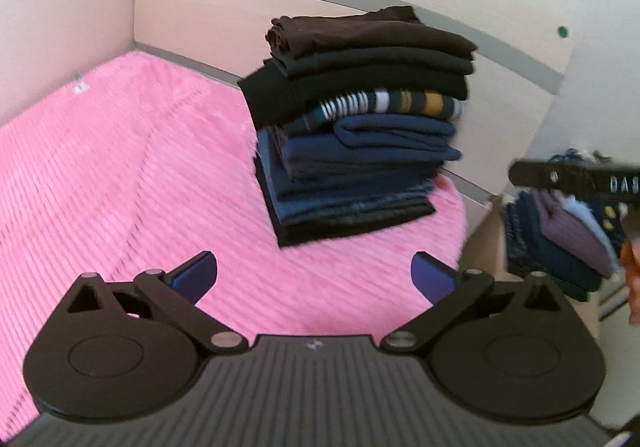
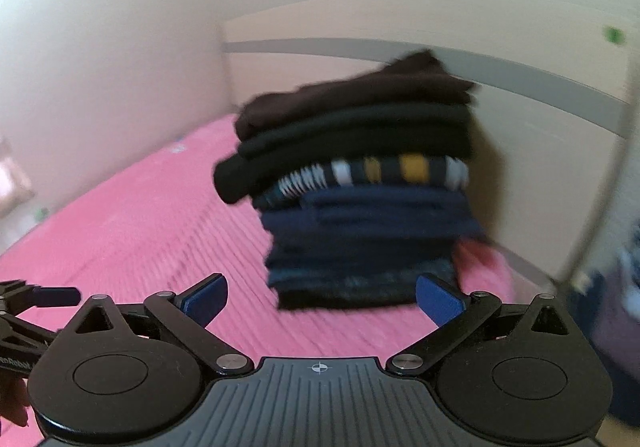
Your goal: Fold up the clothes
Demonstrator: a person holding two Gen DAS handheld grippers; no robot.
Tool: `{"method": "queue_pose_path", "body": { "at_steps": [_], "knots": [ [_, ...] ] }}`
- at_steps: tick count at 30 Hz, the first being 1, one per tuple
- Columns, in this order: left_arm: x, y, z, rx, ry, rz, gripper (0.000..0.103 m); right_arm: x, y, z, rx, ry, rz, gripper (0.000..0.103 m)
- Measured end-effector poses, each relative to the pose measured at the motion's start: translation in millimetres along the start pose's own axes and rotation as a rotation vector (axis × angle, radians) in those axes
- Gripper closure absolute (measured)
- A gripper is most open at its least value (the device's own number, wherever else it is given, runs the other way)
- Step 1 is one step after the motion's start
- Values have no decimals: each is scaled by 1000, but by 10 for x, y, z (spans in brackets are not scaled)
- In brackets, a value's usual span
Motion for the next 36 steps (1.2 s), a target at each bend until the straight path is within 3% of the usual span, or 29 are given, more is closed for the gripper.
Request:
{"method": "queue_pose_path", "body": {
  "at_steps": [2,6,13,21,25,28,33,36],
  "knots": [
    [-315,-284,128,-23,-6,25,1,-202,-16,140,17,-9,41,0],
    [-402,-460,273,-18,-16,36,1,-477,34,306,60,-28,105,0],
    [-1036,-391,111,-48,32,-13,1,-577,121,90,-14,-19,123,0],
    [-857,99,-34,-64,36,-92,1,-548,447,-163,-26,-18,56,0],
    [-782,239,-1,-45,7,-98,1,-493,629,-147,20,-65,-14,0],
    [-793,183,32,-25,-19,-143,2,-451,658,-96,40,-116,-75,0],
    [-918,-2,81,-14,-48,-182,2,-415,708,-96,-29,-125,39,0],
    [-975,-84,77,-27,-55,-183,2,-397,704,-130,-41,-120,58,0]
  ]
}}
Point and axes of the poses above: each gripper's, at about its wrist camera, not at the fingertips, and x roughly the way its jaws point, y to its right, z to its underside, the point moved 8 cm from there along x, roughly the way its jaws point, and after that the axes turned 2 degrees about y, right-handed, at the moved point
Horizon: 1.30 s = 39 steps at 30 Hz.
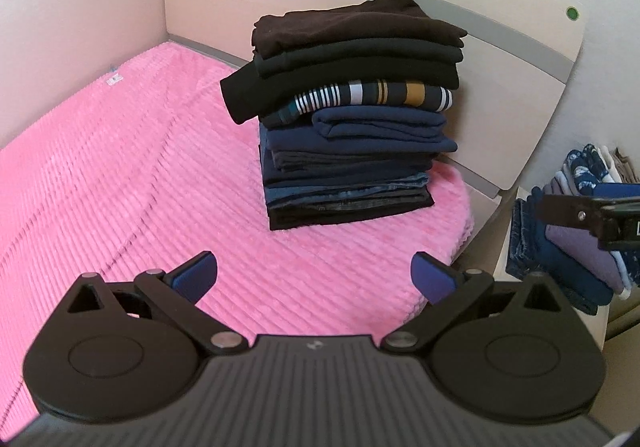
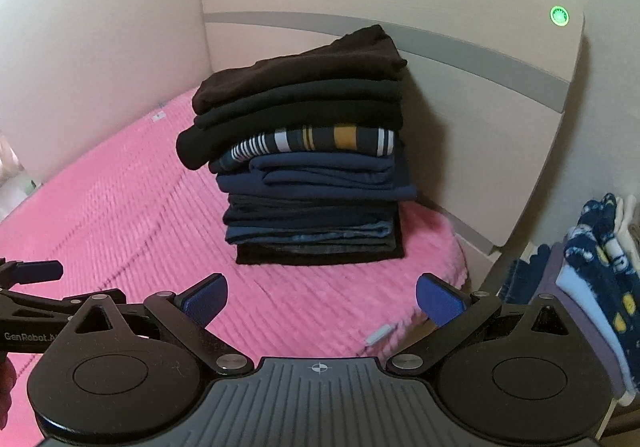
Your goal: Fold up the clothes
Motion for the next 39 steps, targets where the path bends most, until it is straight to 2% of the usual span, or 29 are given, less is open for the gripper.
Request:
{"method": "queue_pose_path", "body": {
  "at_steps": [7,11,18,39],
  "knots": [
    [-86,-136,-25,0,22,2,1,-25,32,-51,14,6,33,0],
    [-85,-165,-24,6,20,3,1,-25,55,-56,55,1,20,0],
    [-85,-169,-16,10,17,14,1,-35,29,-59,29,10,48,0],
    [-70,-194,-9,-5,16,13,1,59,100,7,32,-11,53,0]
  ]
}}
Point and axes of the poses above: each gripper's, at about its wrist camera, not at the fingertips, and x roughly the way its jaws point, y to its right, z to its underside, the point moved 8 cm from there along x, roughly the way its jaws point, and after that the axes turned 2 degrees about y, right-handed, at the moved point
